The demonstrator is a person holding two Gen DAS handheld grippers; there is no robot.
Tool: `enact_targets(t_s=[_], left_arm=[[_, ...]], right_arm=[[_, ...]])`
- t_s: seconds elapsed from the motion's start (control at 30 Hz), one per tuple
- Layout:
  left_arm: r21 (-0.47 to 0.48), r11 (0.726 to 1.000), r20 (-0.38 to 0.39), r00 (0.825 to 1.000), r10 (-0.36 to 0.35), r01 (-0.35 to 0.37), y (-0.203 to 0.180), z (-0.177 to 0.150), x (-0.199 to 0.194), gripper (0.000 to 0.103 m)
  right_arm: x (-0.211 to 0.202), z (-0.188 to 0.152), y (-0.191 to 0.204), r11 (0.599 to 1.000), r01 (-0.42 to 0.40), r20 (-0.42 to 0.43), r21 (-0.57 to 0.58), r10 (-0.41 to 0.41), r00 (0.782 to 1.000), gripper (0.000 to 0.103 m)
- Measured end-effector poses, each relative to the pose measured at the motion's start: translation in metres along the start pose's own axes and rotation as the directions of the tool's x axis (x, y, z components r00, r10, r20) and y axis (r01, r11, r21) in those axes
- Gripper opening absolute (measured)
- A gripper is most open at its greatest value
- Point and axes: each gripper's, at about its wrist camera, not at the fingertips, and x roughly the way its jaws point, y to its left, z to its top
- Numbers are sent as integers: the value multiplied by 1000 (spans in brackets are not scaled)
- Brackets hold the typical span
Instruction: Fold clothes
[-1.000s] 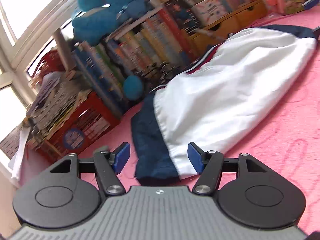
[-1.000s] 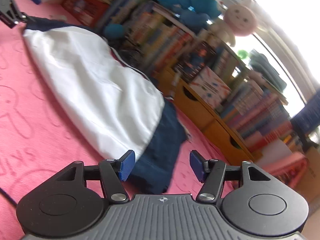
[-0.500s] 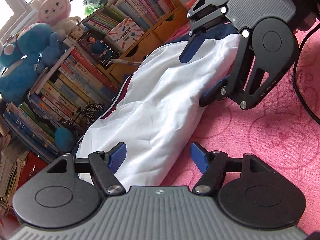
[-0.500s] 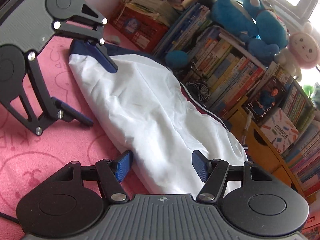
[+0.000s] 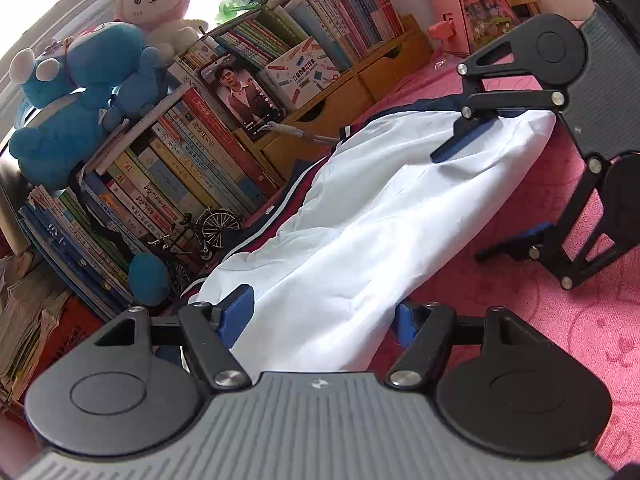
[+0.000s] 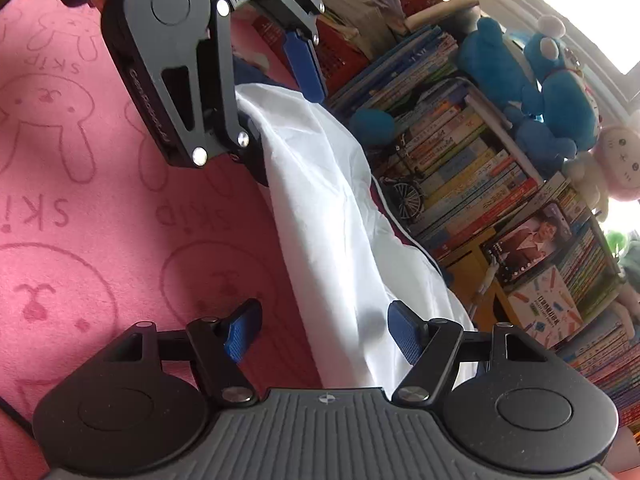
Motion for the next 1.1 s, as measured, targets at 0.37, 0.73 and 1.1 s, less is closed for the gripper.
enact_targets(t_s=[0.37, 0.73, 1.1], left_arm=[[371, 910, -125, 961, 248, -187, -2, -49, 34, 49], [461, 858, -112, 944, 310, -227, 2, -58, 49, 8], [432, 847, -37, 932, 359, -309, 29, -47, -6, 5]], right_arm=[[14, -43, -22, 977, 119, -86, -177, -136, 987, 60], [29, -59, -31, 961, 125, -127, -246, -159, 979, 56], [-21, -59, -44, 836, 352, -38, -420, -404, 914, 9]])
